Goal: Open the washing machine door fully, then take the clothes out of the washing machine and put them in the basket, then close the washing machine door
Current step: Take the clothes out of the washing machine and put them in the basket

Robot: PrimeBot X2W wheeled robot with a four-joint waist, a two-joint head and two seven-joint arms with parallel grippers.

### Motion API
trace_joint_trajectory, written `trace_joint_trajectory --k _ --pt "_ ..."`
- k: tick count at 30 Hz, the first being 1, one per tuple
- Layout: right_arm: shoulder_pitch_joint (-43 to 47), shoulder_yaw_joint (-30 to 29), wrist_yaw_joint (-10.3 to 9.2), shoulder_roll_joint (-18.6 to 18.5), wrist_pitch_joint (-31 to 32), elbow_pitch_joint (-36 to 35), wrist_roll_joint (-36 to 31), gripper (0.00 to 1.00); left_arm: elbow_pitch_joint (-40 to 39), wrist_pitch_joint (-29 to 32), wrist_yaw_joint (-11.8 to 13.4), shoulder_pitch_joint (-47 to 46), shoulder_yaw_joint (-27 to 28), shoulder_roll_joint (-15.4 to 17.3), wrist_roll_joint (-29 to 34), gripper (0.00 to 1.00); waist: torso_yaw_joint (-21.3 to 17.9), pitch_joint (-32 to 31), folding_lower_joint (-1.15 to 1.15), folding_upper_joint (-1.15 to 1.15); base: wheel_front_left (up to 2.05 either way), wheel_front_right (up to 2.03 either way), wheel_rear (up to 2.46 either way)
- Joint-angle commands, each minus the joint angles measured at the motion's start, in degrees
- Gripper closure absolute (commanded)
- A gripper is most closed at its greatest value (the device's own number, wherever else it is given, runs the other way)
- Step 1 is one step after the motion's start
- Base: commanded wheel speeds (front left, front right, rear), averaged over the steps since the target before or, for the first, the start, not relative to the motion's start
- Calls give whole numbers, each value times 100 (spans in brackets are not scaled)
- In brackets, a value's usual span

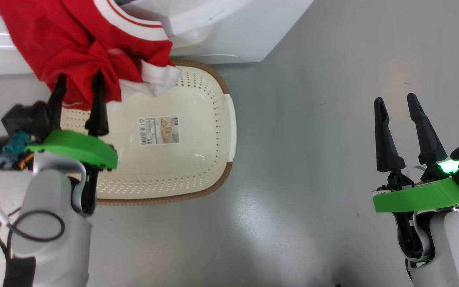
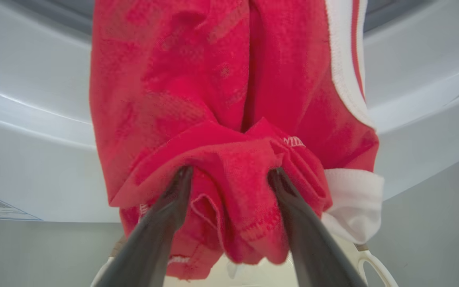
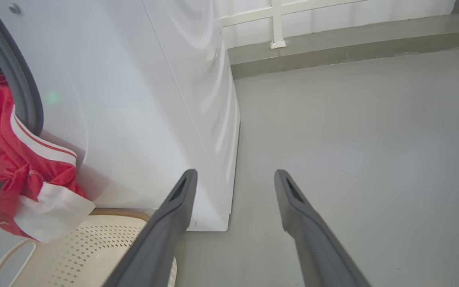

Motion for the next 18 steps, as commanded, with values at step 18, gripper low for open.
trace_joint_trajectory --k 18 --pt "388 2 37 -9 -36 -55 -258 0 -1635 -28 -31 1465 345 14 125 0 380 -439 0 0 0 0 0"
